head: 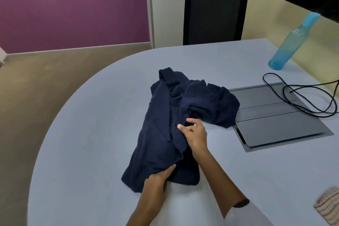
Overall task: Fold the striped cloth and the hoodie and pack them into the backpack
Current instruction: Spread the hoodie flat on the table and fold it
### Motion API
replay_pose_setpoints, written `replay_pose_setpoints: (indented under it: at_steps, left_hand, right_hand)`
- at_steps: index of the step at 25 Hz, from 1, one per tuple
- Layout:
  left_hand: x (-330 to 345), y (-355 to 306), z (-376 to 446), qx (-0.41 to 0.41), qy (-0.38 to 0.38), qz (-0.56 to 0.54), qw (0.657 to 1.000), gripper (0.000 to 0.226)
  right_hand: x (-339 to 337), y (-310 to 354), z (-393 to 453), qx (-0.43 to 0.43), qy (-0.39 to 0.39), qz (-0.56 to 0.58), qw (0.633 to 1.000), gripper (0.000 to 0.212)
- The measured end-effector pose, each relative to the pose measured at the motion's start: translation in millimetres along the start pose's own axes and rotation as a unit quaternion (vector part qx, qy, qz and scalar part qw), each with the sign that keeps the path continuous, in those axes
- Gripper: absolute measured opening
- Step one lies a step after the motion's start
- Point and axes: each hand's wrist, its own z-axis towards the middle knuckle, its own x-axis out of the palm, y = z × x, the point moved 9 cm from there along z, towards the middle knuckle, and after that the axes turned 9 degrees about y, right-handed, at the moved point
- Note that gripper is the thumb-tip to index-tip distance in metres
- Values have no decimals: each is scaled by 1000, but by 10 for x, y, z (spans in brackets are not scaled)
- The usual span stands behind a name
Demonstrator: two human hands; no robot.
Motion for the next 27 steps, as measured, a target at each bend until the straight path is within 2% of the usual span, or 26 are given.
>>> replay_pose_setpoints:
  at_steps: [4, 8, 10, 13, 16, 19, 20, 22, 25, 27]
  left_hand:
    - [-178, -248, -141, 1, -44, -27, 999, 50]
    - [-339, -821, -331, 7, -147, -86, 985, 66]
    - [-334, -1051, -447, -17, -194, -124, 973, 58]
    - [-353, -1324, -699, -8, -273, -142, 951, 37]
    - [-360, -1507, -926, 33, -287, -138, 947, 46]
    - [-321, -1593, -1160, 43, -296, -136, 944, 45]
    - [-302, -1614, -1227, 44, -300, -135, 943, 44]
    - [-280, -1687, -1304, 66, -295, -143, 942, 40]
    - [-356, -1825, -1356, 97, -280, -131, 946, 35]
    - [-485, -1815, -1390, 107, -275, -122, 948, 33]
  right_hand:
    - [-117, -40, -428, 3, 62, 41, 997, 25]
    - [-266, 79, -942, 24, 143, 164, 976, 25]
    - [-371, 205, -1150, 1, 163, 181, 970, 25]
    - [-555, 301, -1399, -37, 193, 178, 964, 27]
    - [-681, 306, -1623, -75, 234, 158, 956, 26]
    - [-771, 279, -1884, -126, 275, 116, 946, 32]
    - [-796, 274, -1964, -157, 270, 70, 947, 37]
    - [-849, 305, -2092, -228, 213, -48, 949, 43]
    - [-864, 422, -2133, -284, 121, -127, 943, 33]
    - [-792, 533, -2098, -307, 88, -156, 935, 23]
